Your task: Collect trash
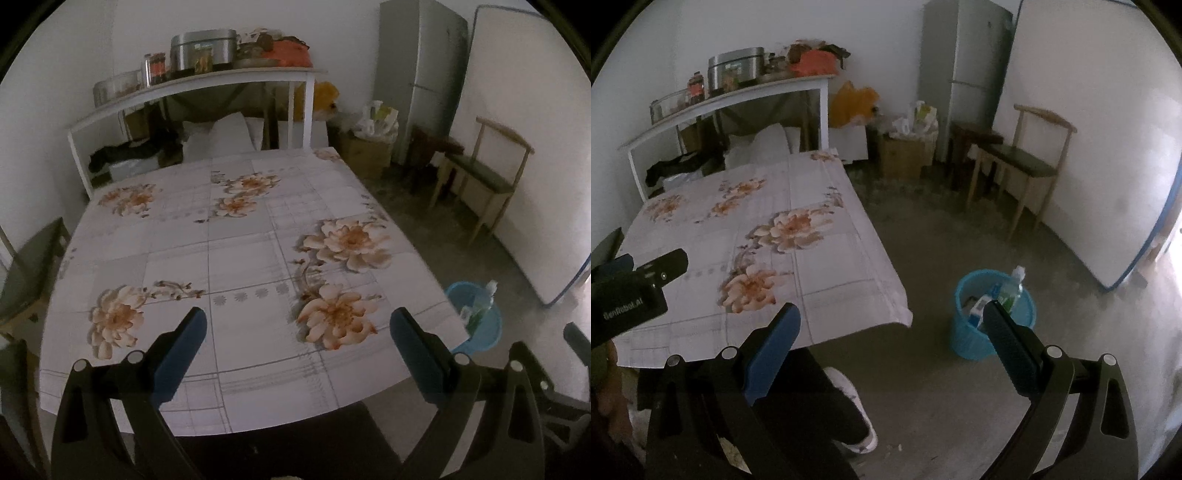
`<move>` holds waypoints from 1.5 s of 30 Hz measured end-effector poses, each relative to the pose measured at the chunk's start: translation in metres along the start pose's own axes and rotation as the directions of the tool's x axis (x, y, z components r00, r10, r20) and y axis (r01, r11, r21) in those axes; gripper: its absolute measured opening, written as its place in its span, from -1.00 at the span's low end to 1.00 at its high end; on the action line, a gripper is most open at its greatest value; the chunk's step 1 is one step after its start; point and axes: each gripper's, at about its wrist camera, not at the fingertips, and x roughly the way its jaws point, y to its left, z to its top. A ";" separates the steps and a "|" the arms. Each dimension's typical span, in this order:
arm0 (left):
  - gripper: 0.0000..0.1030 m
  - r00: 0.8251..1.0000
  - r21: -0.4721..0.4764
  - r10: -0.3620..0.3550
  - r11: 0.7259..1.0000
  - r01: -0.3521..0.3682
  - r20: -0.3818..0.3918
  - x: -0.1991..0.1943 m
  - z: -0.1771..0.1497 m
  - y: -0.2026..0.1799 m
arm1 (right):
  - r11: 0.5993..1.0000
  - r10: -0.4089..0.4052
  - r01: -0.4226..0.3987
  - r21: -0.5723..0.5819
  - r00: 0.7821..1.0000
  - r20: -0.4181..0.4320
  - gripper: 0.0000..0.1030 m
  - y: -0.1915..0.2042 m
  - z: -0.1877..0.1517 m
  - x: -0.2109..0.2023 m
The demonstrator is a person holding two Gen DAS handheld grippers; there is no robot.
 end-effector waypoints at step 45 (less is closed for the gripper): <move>0.89 0.998 0.088 0.061 0.994 -0.058 -0.035 -0.006 -0.008 -0.025 | 0.995 -0.044 0.047 0.087 0.998 -0.035 0.85 -0.055 -0.011 0.002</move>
